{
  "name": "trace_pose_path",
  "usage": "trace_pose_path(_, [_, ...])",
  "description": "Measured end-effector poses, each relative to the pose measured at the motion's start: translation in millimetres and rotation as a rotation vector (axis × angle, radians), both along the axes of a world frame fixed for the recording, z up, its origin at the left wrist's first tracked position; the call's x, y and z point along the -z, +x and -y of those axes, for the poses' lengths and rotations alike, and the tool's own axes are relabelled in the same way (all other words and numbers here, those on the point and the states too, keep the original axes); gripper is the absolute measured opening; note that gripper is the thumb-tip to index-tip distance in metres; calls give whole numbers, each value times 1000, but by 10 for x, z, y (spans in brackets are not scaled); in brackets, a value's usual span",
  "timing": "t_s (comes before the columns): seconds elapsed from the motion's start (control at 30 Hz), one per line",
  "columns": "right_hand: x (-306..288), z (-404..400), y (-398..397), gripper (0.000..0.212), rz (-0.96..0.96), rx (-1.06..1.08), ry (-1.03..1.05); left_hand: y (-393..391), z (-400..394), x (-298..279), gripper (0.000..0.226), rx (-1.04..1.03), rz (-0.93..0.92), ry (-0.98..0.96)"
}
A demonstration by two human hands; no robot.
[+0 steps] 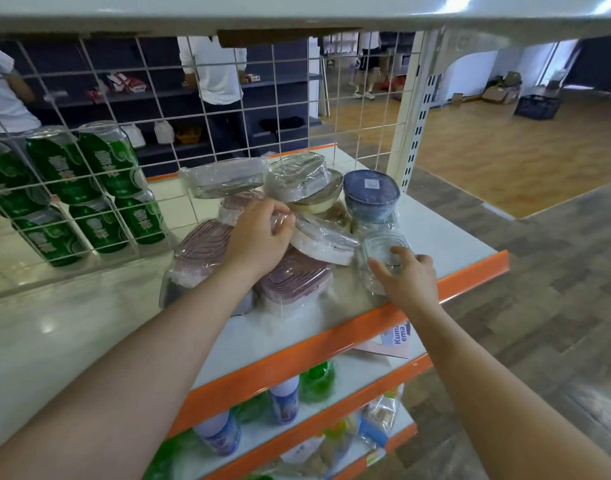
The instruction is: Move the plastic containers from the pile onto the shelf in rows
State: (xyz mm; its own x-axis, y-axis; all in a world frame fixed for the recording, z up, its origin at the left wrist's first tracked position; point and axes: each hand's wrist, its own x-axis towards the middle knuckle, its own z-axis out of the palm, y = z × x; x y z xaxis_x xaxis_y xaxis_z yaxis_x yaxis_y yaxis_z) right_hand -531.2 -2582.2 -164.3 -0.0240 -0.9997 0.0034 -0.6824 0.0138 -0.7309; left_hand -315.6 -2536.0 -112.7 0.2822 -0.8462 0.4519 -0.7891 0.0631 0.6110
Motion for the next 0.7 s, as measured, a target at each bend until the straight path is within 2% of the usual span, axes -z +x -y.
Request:
trace_pose_path(0.17, [-40,38,-25,64,-52,-54,73,25,4,34,18,13,6,15])
trace_pose_path(0.3, [-129,-75,42,51,-21,-3,-67,72,-80,36,17,8,-11,46])
trace_pose_path(0.43, [-271,-208,296,33,81,-71,-237,195,-310,-5,14,-25,4,38])
trace_pose_path(0.57, [-406,-443,674,30,109,-172,-316,441,-644,-50,16,-117,-16,37])
trace_pose_path(0.7, [-472,-720,1078,30,87,-283,-303,811,-1065,-82,16,-177,7,46])
